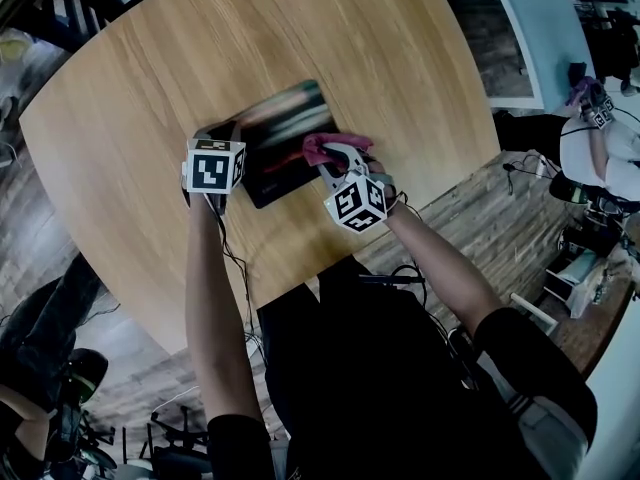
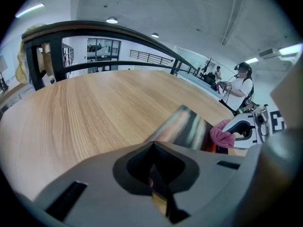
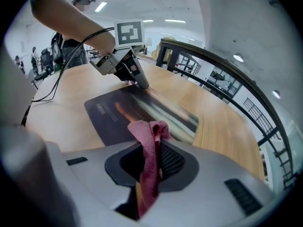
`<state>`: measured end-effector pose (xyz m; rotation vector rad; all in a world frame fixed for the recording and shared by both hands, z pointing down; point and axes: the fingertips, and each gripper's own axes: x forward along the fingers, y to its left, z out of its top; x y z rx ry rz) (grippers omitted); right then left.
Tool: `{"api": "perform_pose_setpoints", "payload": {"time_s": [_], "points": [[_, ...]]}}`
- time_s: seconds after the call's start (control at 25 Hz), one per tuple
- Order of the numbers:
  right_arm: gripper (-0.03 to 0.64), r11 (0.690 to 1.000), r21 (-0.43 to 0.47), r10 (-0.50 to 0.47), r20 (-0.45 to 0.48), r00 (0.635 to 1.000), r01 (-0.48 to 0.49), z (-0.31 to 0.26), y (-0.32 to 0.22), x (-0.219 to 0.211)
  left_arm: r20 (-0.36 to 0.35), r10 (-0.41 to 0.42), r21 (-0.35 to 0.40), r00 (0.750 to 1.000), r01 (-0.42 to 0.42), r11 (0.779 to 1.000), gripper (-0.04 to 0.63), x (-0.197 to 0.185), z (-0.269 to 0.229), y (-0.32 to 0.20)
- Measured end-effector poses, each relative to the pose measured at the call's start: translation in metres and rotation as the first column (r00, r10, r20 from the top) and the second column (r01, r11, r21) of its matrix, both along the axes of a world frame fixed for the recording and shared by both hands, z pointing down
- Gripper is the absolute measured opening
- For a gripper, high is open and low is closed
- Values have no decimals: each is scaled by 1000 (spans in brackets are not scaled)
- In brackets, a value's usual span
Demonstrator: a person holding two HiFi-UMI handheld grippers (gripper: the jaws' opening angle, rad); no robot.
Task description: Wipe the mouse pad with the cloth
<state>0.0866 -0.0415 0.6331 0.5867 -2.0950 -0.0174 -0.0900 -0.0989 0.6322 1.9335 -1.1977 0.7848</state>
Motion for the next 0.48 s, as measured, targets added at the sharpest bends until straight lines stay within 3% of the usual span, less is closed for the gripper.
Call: {"api": "perform_pose_setpoints", "payload": {"time_s": [0.48], "points": [[64, 982, -140, 133, 36, 990, -126, -3, 20, -7, 9, -19, 9, 1000, 19, 1000, 23, 0, -1, -1]]}}
